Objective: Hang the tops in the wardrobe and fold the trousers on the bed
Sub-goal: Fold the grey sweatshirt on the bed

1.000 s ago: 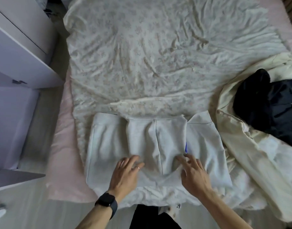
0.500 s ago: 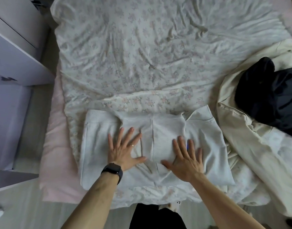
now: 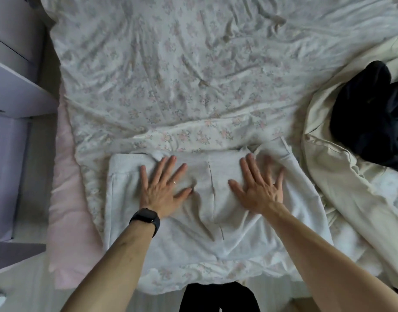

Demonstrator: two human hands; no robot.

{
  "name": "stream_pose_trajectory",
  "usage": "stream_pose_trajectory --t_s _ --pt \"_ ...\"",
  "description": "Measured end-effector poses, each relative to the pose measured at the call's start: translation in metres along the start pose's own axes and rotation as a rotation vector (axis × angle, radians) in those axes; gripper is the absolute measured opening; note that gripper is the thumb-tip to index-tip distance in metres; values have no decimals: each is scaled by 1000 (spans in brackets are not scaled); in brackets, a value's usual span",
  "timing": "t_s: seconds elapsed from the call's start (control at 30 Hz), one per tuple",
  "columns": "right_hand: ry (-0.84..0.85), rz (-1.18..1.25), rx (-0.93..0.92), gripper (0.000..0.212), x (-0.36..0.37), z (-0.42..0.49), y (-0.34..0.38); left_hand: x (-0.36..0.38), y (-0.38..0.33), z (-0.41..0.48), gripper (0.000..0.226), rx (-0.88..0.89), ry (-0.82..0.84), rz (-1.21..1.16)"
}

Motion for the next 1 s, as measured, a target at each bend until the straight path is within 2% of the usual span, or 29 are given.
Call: stream_pose_trajectory --t_s 0.07,0.2,0.27,0.33,0.4,0.47,0.53,0.6,0.7,0.87,0.93,1.0 --pt "61 -13 63 81 0 5 -13 6 -1 0 75 -10 10 14" --pt "101 -10 62 81 -8 4 -9 -6 -19 2 79 -40 101 -80" --pt "-45 -23 45 80 -16 -5 -4 -23 -32 2 80 -114 114 -189" --pt "-231 -12 -23 77 -25 -16 -1 -40 -49 -5 74 -177 -3 -308" --pt "-291 3 -170 71 -27 -17 -4 -48 -77 -16 74 -108 -86 -361" --pt "-245 -34 -246 65 -30 -2 -19 -50 -111 -26 80 -7 -56 -388" --pt "-109 -112 -131 61 -35 22 -45 -48 -139 -36 82 45 29 -381" --pt "39 -153 32 63 -40 44 -78 -32 -151 -46 80 78 93 -278" --pt "195 -166 18 64 -44 62 -104 -11 -147 -60 80 74 67 -144" --pt "263 92 -82 65 -53 75 -115 -14 -168 -61 78 -5 49 -73" --pt "184 241 -79 63 -66 69 -129 -32 -200 -60 81 -118 26 -96" --pt "46 410 -24 49 -82 52 -145 -50 -242 -65 93 -161 -33 -175"
Point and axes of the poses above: each hand's wrist, its own z-axis towards the middle knuckle, its own x-axis out of the palm, y = z × x, the point moved 1 cm from there along z, towards the middle knuckle, and after that the axes turned 14 degrees about -y, right-handed, at the moved point
